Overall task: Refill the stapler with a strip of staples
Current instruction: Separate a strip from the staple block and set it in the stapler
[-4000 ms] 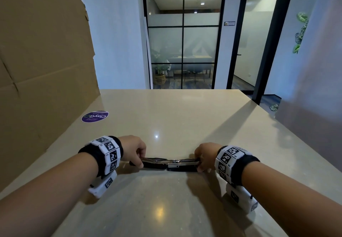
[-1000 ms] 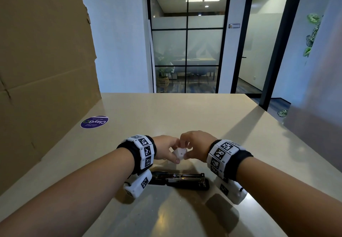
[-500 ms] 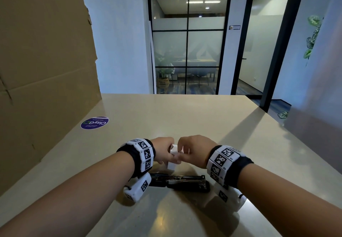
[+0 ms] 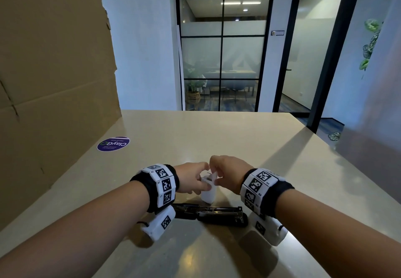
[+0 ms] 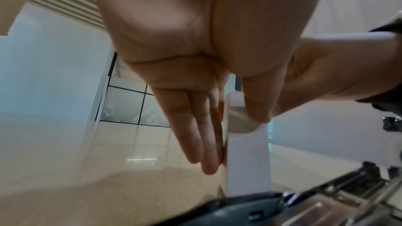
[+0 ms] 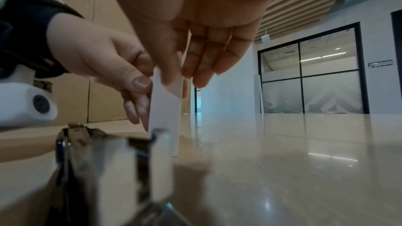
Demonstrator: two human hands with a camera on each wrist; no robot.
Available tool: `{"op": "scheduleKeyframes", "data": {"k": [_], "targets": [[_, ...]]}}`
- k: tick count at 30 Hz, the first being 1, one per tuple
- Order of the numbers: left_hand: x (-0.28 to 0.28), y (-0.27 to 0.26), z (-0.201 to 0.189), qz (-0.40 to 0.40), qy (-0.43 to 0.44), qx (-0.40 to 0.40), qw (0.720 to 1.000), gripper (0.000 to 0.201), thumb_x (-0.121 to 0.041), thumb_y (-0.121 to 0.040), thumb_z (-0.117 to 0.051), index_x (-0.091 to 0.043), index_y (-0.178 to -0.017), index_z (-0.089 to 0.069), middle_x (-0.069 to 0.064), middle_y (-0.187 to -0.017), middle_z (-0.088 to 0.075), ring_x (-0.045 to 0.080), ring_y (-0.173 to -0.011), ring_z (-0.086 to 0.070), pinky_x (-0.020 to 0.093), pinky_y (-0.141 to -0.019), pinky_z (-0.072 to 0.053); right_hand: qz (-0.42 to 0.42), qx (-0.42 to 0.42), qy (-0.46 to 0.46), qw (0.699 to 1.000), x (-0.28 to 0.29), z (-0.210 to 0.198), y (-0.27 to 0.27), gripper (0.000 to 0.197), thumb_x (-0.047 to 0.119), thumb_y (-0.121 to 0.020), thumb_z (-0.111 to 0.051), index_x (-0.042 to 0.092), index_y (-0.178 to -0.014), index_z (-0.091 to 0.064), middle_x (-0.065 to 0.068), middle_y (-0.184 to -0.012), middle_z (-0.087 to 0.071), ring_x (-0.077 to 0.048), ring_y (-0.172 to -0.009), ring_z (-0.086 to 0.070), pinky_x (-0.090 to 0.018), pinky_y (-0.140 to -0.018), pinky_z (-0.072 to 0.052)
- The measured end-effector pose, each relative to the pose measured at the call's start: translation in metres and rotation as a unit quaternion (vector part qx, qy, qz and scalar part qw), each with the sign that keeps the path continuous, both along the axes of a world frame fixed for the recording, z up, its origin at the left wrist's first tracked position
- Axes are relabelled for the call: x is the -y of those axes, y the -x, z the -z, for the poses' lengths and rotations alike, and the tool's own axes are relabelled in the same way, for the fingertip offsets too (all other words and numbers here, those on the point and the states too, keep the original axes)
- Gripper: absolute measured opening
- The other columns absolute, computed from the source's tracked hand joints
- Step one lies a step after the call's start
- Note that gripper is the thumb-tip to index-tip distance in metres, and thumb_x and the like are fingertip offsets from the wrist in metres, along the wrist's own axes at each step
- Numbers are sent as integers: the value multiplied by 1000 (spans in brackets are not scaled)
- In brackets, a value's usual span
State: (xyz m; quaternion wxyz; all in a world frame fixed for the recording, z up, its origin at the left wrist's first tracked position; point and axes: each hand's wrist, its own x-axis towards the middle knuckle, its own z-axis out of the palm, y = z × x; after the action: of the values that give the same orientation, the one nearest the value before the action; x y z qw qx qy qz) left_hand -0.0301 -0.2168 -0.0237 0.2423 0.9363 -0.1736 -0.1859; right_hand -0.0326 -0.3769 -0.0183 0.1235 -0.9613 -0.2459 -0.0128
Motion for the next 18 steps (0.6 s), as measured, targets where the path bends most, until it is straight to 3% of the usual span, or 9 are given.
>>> {"op": "scheduleKeyframes", "data": {"k": [2,5,9,12,14,18], "targets": [[0,0,0,-13,-1,-2,1000,49,-28,-90,-59,-13,-132,-39,6,-93,-67,24,-97,-70,40,-85,-57,5,-1,-3,1000,1,-1,1,18,20,-80,-66,17,-95,-57,-6,-101,-66,-21,-82,-54,-28,-70,-42],[0,1,2,-18,0,1,1000,36,-31,-90,-61,-14,-116,-44,11,-101,-71,24,-94,-70,40,-86,-56,18,-7,-40,999,2,0,6,14,35,-80,-65,22,-84,-60,-2,-89,-68,-19,-79,-58,-29,-73,-49],[-3,1,3,-30,16,-17,999,26,-33,-90,-59,-20,-105,-42,14,-102,-72,26,-97,-69,40,-88,-56,33,1,-45,998,1,-2,6,20,39,-83,-63,19,-80,-62,2,-79,-59,-15,-75,-50,-26,-67,-37],[-2,2,0,-77,92,-67,991,13,-28,-95,-48,-15,-98,-46,15,-99,-67,29,-97,-68,33,-79,-54,37,-4,-73,997,0,-1,5,21,34,-82,-65,14,-87,-68,0,-81,-60,-14,-76,-51,-25,-68,-40],[-2,2,-3,-95,121,-79,985,20,-35,-97,-43,-18,-87,-48,15,-96,-66,28,-91,-66,29,-74,-51,39,-11,-92,995,0,0,6,22,32,-82,-66,13,-92,-70,3,-79,-57,-14,-75,-51,-23,-68,-38],[1,-1,-2,-95,108,-66,987,38,-49,-94,-45,-12,-89,-53,13,-92,-67,24,-83,-67,27,-71,-53,38,-14,-105,994,0,-1,5,22,29,-81,-69,11,-93,-71,4,-72,-55,-15,-72,-50,-21,-66,-36]]}}
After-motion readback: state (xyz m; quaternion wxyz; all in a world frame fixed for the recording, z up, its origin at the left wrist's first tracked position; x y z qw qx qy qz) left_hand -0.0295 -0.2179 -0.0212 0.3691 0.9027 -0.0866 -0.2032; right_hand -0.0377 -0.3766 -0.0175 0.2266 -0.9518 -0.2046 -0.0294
